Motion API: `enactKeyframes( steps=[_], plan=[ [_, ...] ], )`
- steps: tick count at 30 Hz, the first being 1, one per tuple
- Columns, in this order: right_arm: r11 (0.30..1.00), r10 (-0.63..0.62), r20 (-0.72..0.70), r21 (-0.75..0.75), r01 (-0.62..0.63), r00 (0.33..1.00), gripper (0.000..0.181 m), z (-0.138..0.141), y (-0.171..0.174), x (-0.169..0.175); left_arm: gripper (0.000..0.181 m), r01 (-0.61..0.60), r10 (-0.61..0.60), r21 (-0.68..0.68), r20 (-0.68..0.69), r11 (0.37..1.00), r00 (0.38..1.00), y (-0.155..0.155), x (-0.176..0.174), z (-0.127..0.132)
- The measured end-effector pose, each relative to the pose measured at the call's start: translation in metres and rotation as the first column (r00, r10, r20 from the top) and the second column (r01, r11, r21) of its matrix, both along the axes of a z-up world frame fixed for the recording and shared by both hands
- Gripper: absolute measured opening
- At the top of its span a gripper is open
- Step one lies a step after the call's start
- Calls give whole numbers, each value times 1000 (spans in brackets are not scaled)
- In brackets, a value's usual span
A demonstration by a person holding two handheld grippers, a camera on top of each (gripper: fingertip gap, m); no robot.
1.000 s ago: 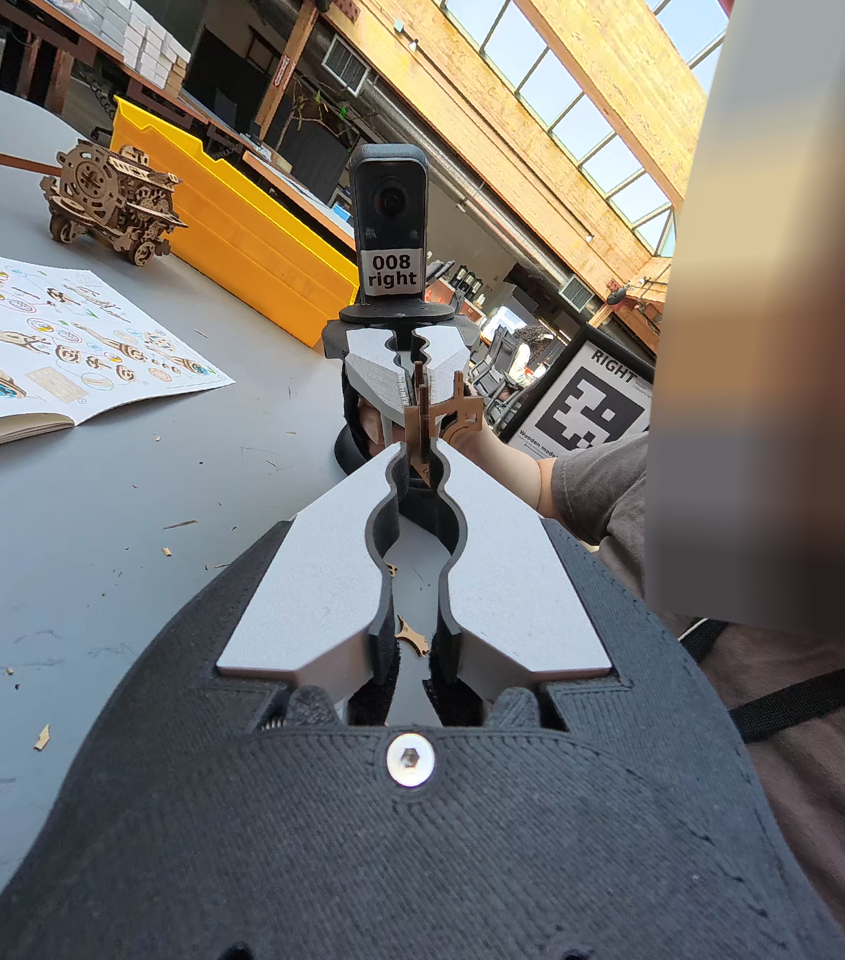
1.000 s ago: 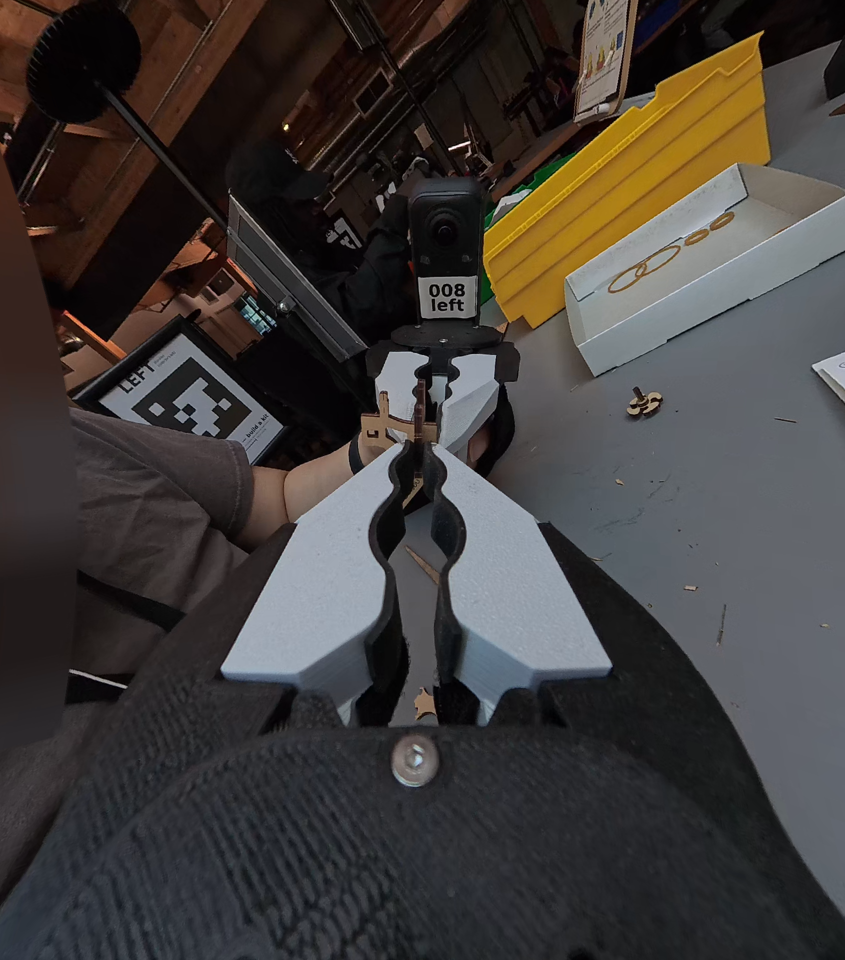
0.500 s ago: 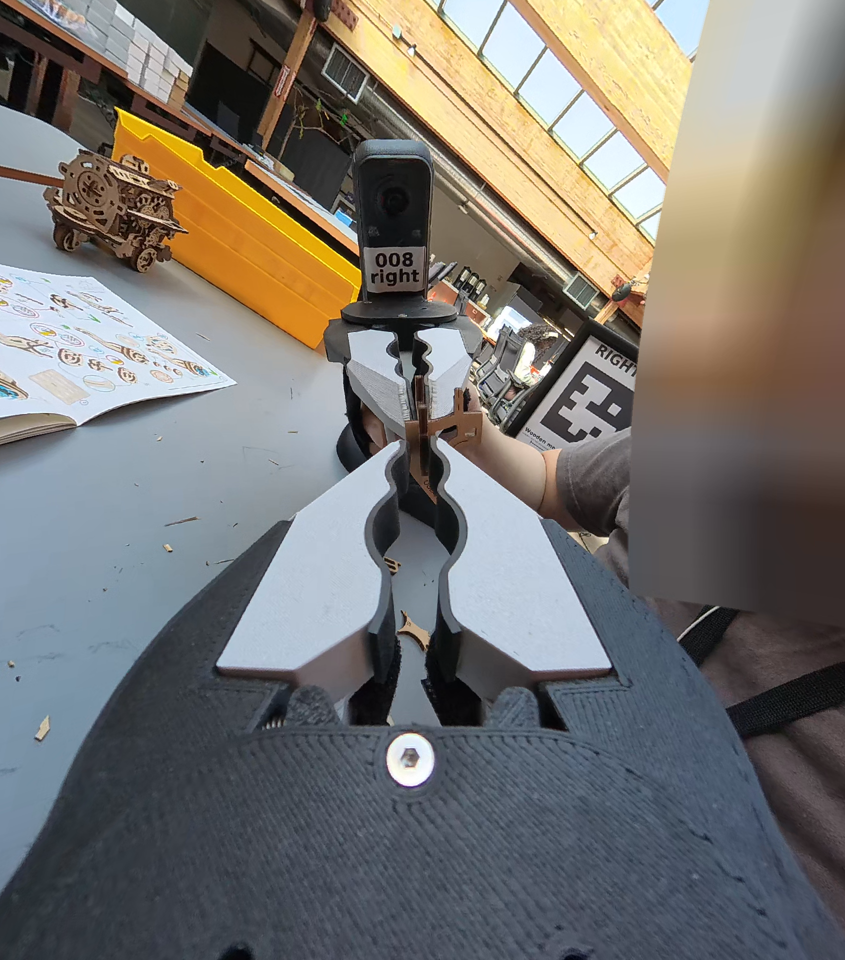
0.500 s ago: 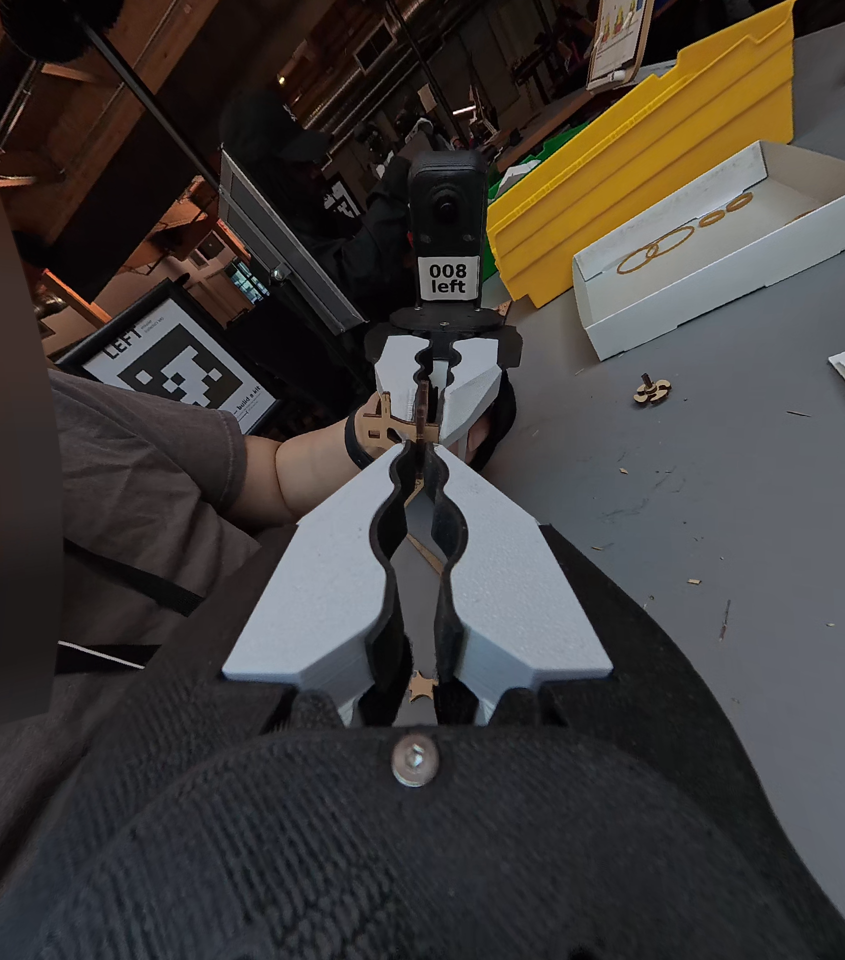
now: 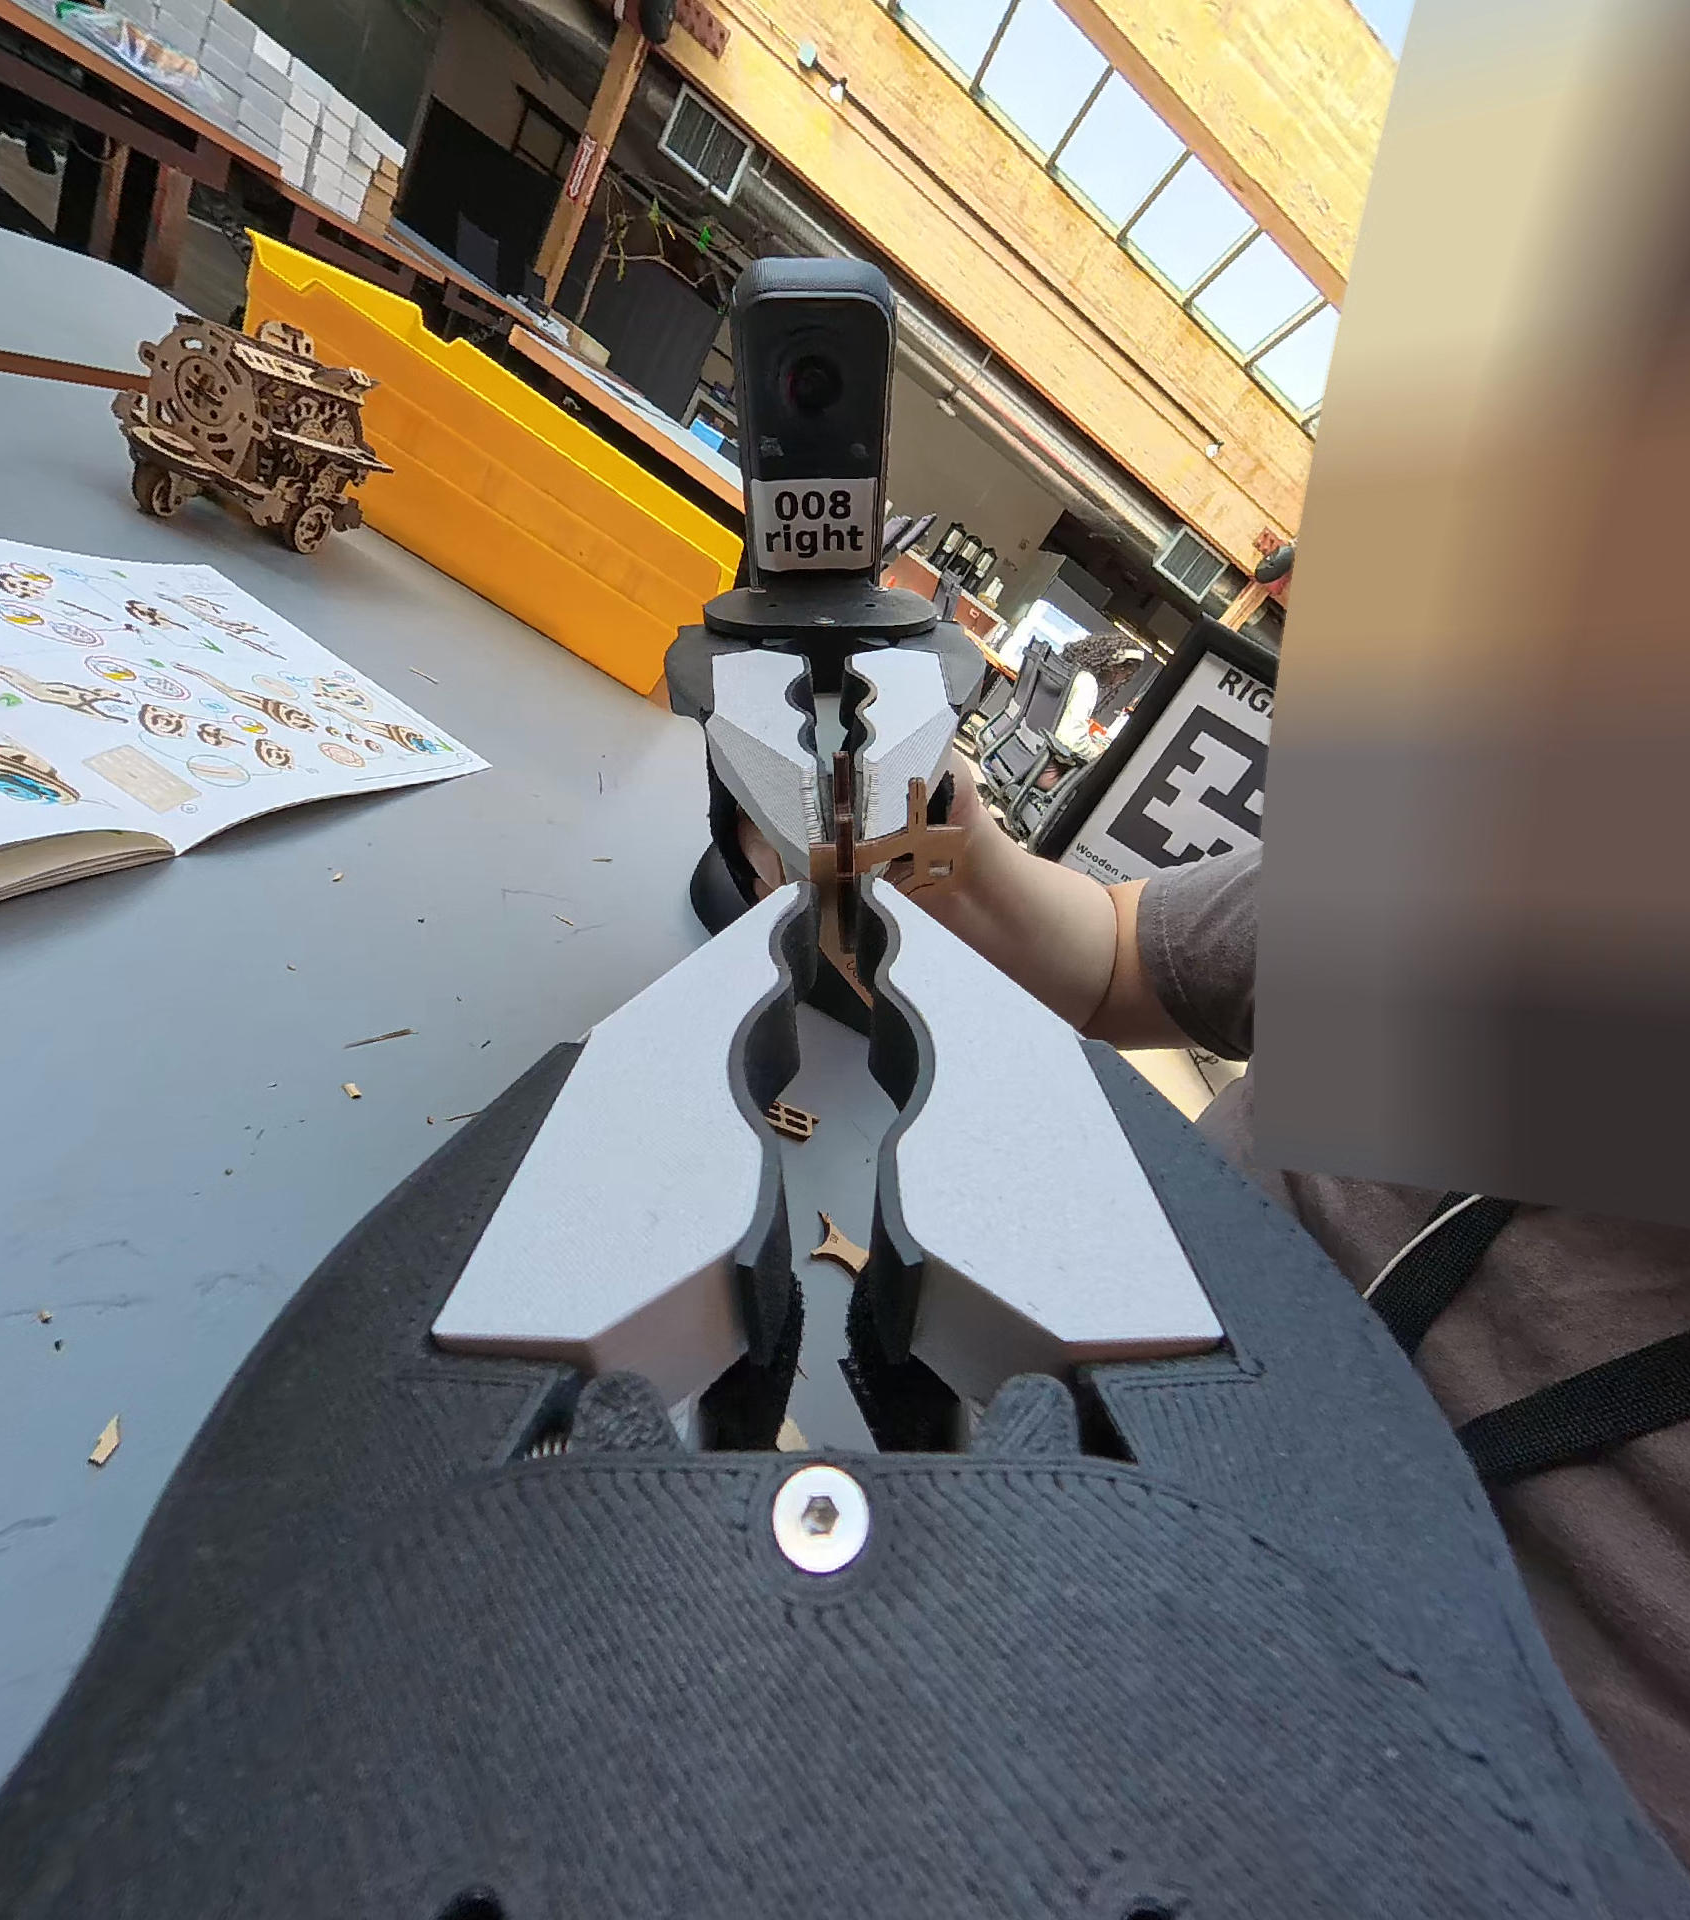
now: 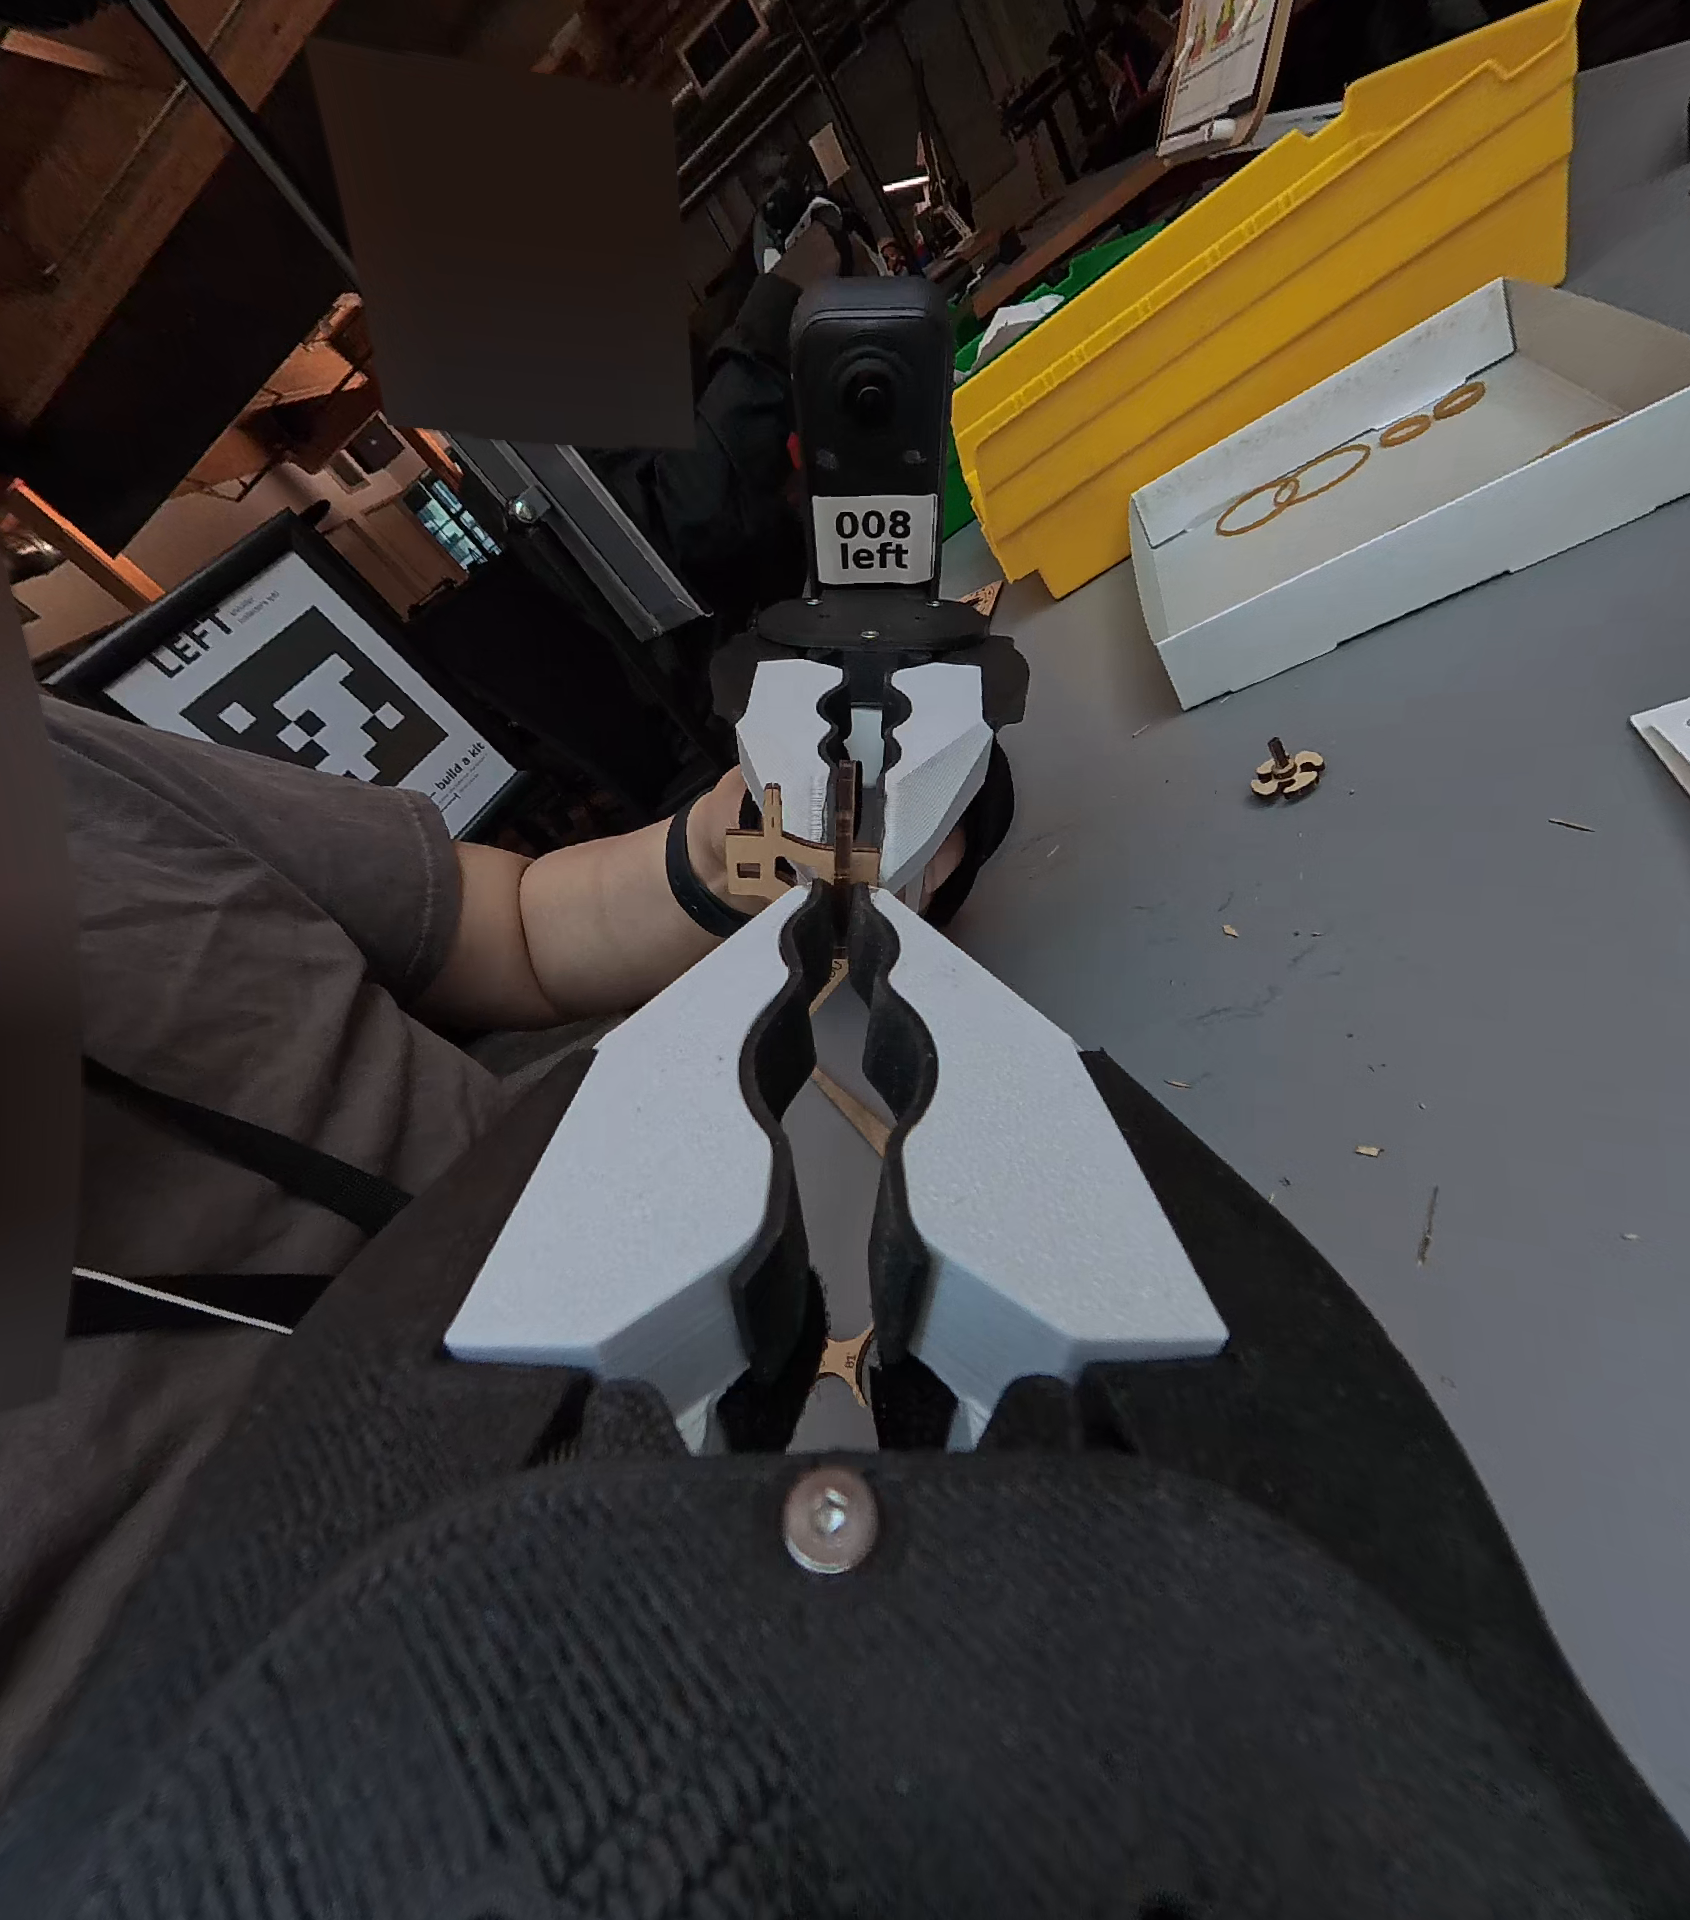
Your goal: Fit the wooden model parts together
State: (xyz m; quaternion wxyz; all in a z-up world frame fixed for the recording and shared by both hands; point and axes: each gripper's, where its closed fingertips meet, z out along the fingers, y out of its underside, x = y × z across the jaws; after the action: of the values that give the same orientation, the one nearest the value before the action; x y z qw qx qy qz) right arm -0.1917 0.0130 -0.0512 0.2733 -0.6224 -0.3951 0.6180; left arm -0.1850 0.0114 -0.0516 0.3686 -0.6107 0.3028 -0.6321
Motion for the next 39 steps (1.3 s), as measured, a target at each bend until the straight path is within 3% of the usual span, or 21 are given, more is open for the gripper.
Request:
enactKeyframes(
  steps=[16, 23, 27, 31, 39],
  plan=[
    [997, -49, 48, 66, 46, 998, 1, -5, 3, -1, 4, -40, 40, 23, -37, 999, 998, 4, -1, -4],
    [996, -11, -105, -85, 2, 994, 1, 16, 6, 0, 4, -7, 8, -15, 87, 1000, 996, 8, -1, 17],
    [995, -47, -106, -96, 37, 993, 1, 15, 13, 5, 15, 4, 1, -68, 62, 998, 998, 10, 2, 9],
    [993, -39, -93, -113, 28, 995, 1, 10, 13, 3, 4, -8, 17, -92, 89, 996, 996, 13, 0, 9],
    [989, -59, -93, -144, 45, 994, 1, 8, 15, 2, 5, 7, 3, -127, 79, 992, 997, 13, 0, 4]
  ],
)
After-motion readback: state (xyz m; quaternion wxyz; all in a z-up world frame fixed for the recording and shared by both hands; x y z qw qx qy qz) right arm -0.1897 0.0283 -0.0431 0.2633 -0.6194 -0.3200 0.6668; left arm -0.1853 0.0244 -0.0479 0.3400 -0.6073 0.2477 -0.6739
